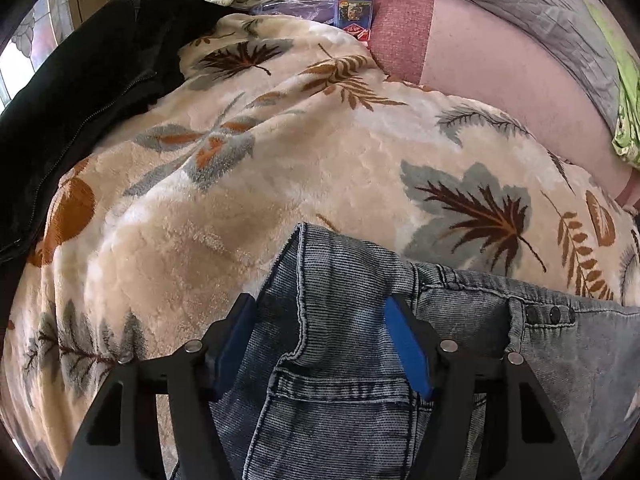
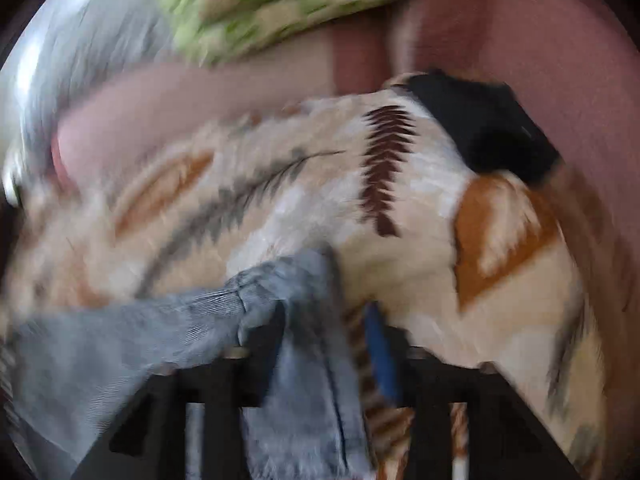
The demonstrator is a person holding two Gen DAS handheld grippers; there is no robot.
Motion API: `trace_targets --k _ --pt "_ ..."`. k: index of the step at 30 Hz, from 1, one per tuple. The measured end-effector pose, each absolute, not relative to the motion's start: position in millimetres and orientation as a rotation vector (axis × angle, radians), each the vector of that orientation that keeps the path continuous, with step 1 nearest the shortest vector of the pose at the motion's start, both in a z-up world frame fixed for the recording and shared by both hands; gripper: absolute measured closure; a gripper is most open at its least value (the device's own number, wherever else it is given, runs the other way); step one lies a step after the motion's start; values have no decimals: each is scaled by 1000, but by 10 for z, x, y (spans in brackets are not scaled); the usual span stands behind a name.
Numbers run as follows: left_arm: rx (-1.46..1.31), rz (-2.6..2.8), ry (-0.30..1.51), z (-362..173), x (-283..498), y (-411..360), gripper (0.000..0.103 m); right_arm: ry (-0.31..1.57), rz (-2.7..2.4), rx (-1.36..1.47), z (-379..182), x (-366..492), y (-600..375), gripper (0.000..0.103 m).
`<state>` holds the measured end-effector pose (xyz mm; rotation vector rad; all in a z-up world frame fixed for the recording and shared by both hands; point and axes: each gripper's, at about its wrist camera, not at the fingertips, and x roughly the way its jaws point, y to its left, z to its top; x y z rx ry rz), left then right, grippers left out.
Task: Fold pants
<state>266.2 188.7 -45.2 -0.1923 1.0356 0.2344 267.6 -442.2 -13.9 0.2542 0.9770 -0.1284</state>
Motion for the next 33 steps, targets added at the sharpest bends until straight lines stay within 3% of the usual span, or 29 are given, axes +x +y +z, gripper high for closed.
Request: trace_targets --k 6,7,8,10,13,15,17,21,23,28,33 --pt "-214 247 1020 -508 2659 1934 28 1133 -30 222 -377 2345 -4348 42" --pt "-213 248 1020 -508 2660 1933 28 1190 -17 201 -502 2361 -4290 65" --pt "-213 250 1022 -505 2663 1934 28 1204 -22 184 -547 2366 -4265 76" --pt "-216 253 1028 -502 2668 1939 27 1170 -29 125 -434 2285 -4162 84" --pt "-220 255 1035 -507 2681 1946 26 1107 -73 -9 -155 2068 -4044 84" --pt "-220 256 1034 -515 2688 1943 26 1176 -68 4 -250 2052 -4124 81" --pt "-220 260 1034 -524 2700 1939 25 1258 -62 7 -548 2077 -4210 64" --pt "-221 246 1044 -496 2704 1957 25 1095 -66 162 -190 2073 -4442 46" --pt "-222 241 1037 -458 2712 1975 25 1014 -70 197 19 2162 -4487 32" --pt "-248 179 1010 -344 2774 1981 25 1003 -11 289 0 2756 -4403 32" --pt "-340 145 1035 -398 2854 2093 29 1106 -7 340 -404 3231 -4253 35"
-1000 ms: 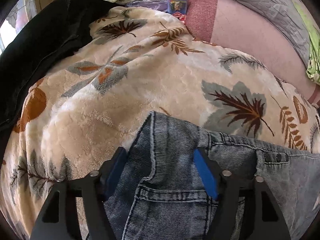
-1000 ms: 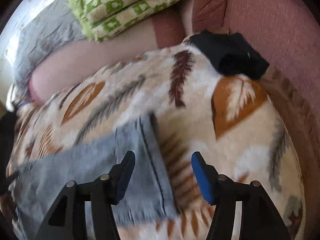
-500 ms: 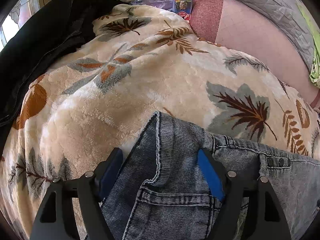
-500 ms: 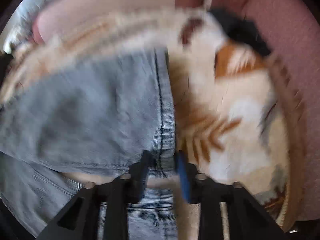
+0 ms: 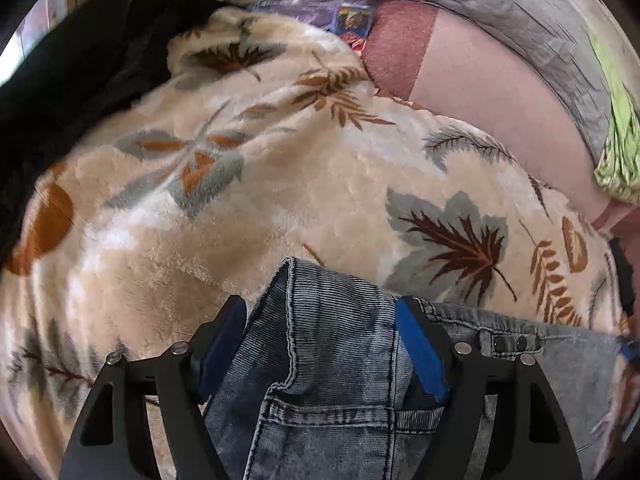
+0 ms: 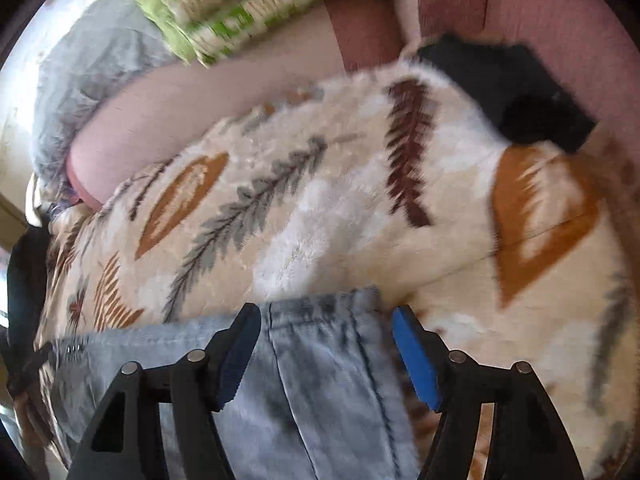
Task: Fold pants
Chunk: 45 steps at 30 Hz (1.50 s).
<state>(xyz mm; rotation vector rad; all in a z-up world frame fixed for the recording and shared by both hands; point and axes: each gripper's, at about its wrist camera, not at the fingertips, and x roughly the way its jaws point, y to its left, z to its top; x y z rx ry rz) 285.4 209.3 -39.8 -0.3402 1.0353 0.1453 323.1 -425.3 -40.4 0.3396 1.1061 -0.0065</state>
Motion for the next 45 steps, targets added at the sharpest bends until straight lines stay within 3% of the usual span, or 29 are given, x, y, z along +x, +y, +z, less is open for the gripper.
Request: trace_targets --k 1,2,4,6,15,16,19,21,27,36,40,43,45 --pt "-363 142 1046 -432 2868 2137 36 1125 -2 328 -471 3266 -4216 42" --pt "-384 138 1054 -463 2879 2190 39 1125 -6 311 -499 3276 -4187 42" --pt "-398 126 1048 -462 2886 2256 58 1121 0 296 -476 3276 -4159 46" --pt "-413 111 1061 -455 2892 2303 70 1127 12 292 -456 3270 -4171 46" --pt "-389 124 1085 -458 2956 2293 73 1124 8 305 -471 3316 -4194 44" --pt "-368 135 1083 -465 2969 2273 82 1129 14 289 -480 3325 -4184 48" --pt "-337 149 1088 -460 2992 2216 89 1122 43 275 -428 3334 -4135 71" --pt "-294 161 1071 -391 2978 2144 90 1098 45 225 -318 3299 -4046 77" --pt "-307 134 948 88 2643 2088 90 981 72 247 162 2971 -4088 78" --pt "-348 6 692 1058 1195 2034 90 755 148 284 992 1731 -4272 78" --pt "-357 -46 701 956 436 2101 90 725 212 271 900 843 -4319 78" --pt "-349 -107 841 543 8 2180 85 818 280 267 470 260 -4300 75" --pt "-312 -84 947 273 -147 2241 79 984 279 219 41 17 -4263 56"
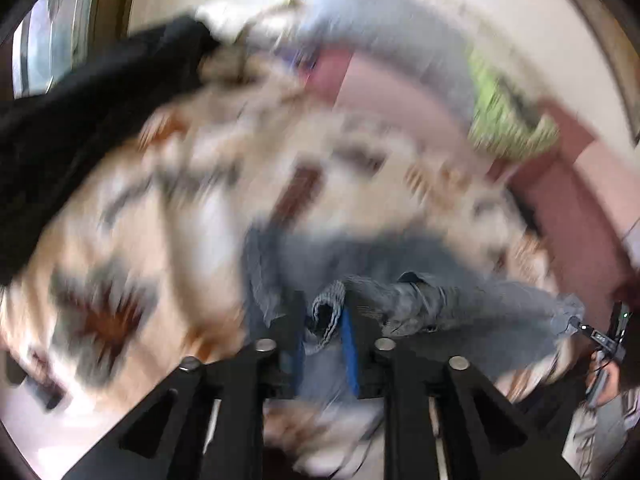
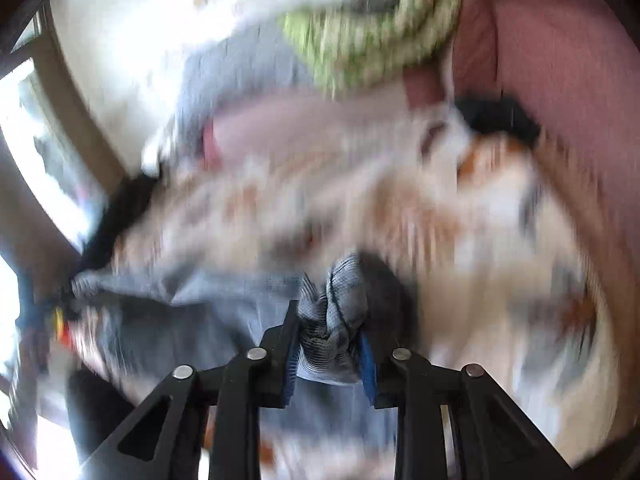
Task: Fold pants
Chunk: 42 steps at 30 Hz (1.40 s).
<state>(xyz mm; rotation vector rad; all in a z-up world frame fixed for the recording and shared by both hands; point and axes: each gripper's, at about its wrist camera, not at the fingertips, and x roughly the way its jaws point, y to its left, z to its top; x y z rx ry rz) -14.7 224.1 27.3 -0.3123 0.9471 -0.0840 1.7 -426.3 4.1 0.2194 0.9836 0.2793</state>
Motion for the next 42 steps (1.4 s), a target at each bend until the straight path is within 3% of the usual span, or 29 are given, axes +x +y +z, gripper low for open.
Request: trace_targets --k 1,5,7,9,13,15,16,17,18,20,25,27,29,31,33,35,36,40,41,42 --pt "-277 -59 989 186 -188 2258 79 1020 263 219 -71 -58 -4283 46" --pt "-219 52 956 312 -265 2330 74 966 205 354 -9 -275 -4558 41" --pt "-242 37 885 515 -221 2282 53 900 178 438 148 -254 -4715 34" --pt "-242 -12 833 636 -135 2107 45 864 132 502 263 -115 -4822 30" --pt "-226 -103 869 452 160 1661 45 912 128 602 185 391 -4853 30" --pt "-227 -139 939 190 320 1448 45 1055 140 626 -50 688 -4751 30" --pt "-219 -142 968 56 382 1369 45 1123 131 616 -170 817 -4687 33" --pt "-207 -137 1007 -103 444 1290 45 1182 137 583 -253 923 -4589 69" --pt "-201 -127 1040 -200 431 1273 45 1203 154 553 -255 977 -4514 89" --pt "-183 -105 1037 -319 404 1249 45 1135 147 470 -18 1030 -4403 96" --pt "-186 -124 1011 -341 362 1336 45 833 83 185 645 926 -4170 96" --pt "-196 -117 1010 -351 392 1363 44 944 49 136 323 1051 -4138 94" --pt "-196 -114 1007 -357 390 1363 42 1108 -37 107 -131 1142 -4211 78" --pt "-193 -109 1008 -364 419 1352 42 1115 -71 139 -250 1041 -4319 77" --pt "-188 -111 1004 -365 406 1350 41 1060 -75 224 -113 871 -4428 65" --pt "-192 -111 999 -371 406 1358 40 992 -76 249 74 678 -4454 28" --pt "-201 -111 997 -372 408 1362 38 988 -69 246 103 607 -4457 25" --pt "-196 -100 987 -377 408 1328 34 1102 -44 298 -67 506 -4606 25" --pt "-191 -98 986 -379 407 1317 34 1125 -47 313 -129 504 -4630 34" --pt "-181 -93 986 -379 406 1301 34 1143 -36 323 -184 504 -4631 50"
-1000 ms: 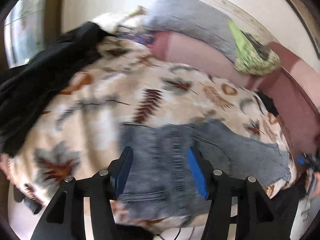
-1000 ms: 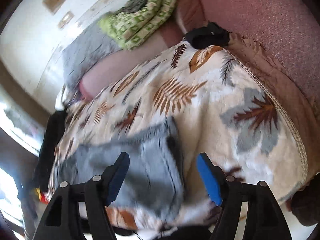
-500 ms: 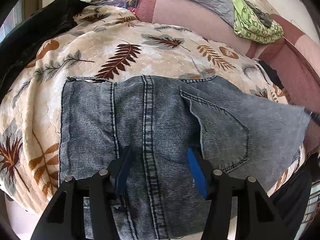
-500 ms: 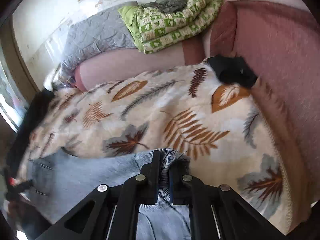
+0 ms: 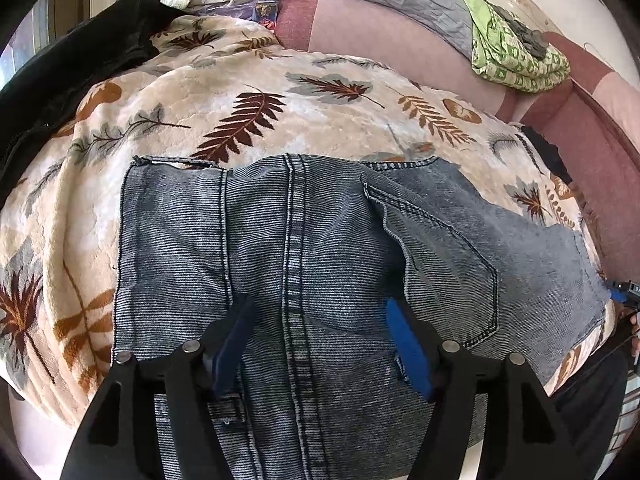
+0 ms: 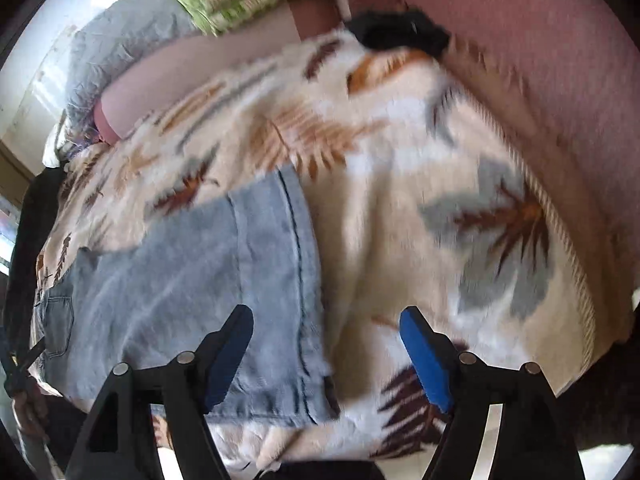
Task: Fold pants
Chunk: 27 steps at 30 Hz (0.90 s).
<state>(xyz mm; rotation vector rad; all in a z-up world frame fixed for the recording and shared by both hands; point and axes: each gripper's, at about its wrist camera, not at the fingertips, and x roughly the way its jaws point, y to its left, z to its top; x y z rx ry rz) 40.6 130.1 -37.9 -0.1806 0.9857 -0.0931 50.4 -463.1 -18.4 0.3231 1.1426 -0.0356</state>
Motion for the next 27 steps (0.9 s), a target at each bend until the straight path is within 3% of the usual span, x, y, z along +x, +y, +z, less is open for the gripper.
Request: trace_targets --k 1,6,10,12,13,14,16,19,27 --pt "-177 -92 985 -379 405 1294 34 1160 -25 330 -221 489 -4599 88" --pt "-194 -97 986 -382 405 1324 33 1115 -4 243 66 392 -4341 89" --pt "-201 -105 987 -383 396 1350 33 1089 9 334 180 187 -4420 89" --pt "-207 -108 988 -385 401 1362 33 1182 -18 409 -147 146 -4549 85" --pt "-208 -106 989 -386 405 1359 33 1258 -36 461 -414 170 -4641 75" --pt "-208 -103 990 -384 409 1354 33 1244 -41 505 -481 138 -4701 63" --pt "-209 -99 990 -379 408 1346 32 1139 -27 641 -437 -9 -4826 60" --pt "-208 -98 989 -380 411 1343 32 1017 -58 798 -335 -274 -4921 37" --pt "-237 -100 982 -363 402 1371 31 927 -23 1073 -712 -434 -4800 37"
